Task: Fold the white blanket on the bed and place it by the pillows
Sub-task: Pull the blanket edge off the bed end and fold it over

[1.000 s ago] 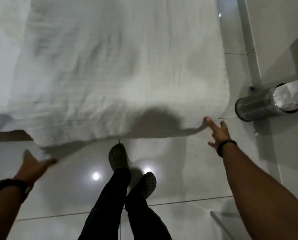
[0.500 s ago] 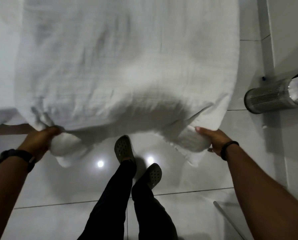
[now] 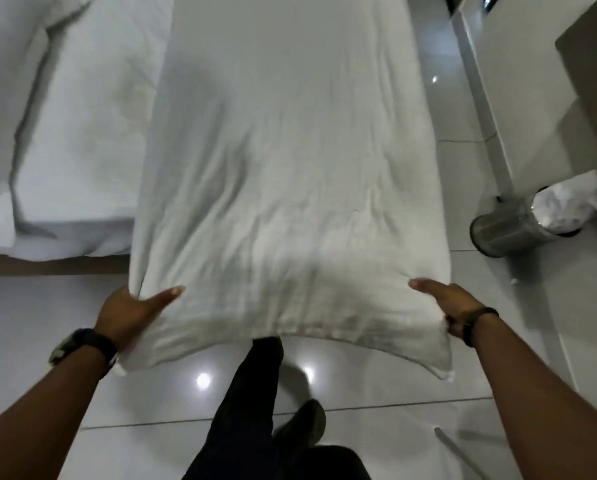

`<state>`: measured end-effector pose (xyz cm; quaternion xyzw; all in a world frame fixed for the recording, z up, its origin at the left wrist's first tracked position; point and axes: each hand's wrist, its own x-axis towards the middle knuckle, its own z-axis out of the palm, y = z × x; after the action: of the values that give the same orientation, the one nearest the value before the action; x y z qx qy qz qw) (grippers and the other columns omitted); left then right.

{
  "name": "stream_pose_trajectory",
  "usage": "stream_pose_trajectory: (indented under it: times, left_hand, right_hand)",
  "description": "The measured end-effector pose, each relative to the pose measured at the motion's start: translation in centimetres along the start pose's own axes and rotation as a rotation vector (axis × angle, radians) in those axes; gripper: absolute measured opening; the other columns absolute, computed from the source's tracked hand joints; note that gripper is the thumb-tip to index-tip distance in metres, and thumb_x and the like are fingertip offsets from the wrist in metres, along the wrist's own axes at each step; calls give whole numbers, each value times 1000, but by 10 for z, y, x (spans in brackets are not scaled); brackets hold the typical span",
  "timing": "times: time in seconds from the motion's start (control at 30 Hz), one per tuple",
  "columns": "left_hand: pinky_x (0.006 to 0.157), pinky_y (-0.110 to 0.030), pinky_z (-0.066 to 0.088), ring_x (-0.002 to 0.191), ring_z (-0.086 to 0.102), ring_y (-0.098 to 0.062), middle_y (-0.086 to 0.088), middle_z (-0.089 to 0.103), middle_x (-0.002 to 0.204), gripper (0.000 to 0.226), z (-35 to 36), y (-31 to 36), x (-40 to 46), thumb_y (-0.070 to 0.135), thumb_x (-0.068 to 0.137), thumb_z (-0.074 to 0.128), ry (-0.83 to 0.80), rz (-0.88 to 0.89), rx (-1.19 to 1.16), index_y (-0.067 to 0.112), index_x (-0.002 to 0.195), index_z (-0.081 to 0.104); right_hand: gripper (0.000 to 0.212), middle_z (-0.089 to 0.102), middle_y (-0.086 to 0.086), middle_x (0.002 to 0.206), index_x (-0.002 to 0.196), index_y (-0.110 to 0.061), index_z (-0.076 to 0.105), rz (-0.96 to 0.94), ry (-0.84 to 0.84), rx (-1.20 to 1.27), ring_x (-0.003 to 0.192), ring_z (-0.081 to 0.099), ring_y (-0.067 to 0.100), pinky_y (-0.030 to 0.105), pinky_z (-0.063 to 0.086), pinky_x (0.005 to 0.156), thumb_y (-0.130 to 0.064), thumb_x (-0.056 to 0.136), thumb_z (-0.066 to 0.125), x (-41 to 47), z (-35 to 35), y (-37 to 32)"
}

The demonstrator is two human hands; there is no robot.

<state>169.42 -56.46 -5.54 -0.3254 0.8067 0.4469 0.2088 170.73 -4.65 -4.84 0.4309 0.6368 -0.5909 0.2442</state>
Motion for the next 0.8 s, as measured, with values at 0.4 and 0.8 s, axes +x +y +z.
stream_pose_trajectory:
  times: [0.4,0.8]
  left_hand:
    - [68,-40,50,77,65,-29,-10,70,83,70,-67,8,-122,72,63,70,105,50,126,8,91,67]
    - [84,-51,57,83,73,-39,-20,76,89,54,-78,-6,-153,36,67,89,-138,-93,-2,0,103,70]
  right_hand:
    - [48,74,18,100,115,-1,65,-159,35,-23,89,72,34,38,56,77,-28,77,79,-104,-64,5]
    - [45,74,22,96,109,3,65,-118,76,57,92,69,38,51,52,93,-21,74,80,-137,-52,27]
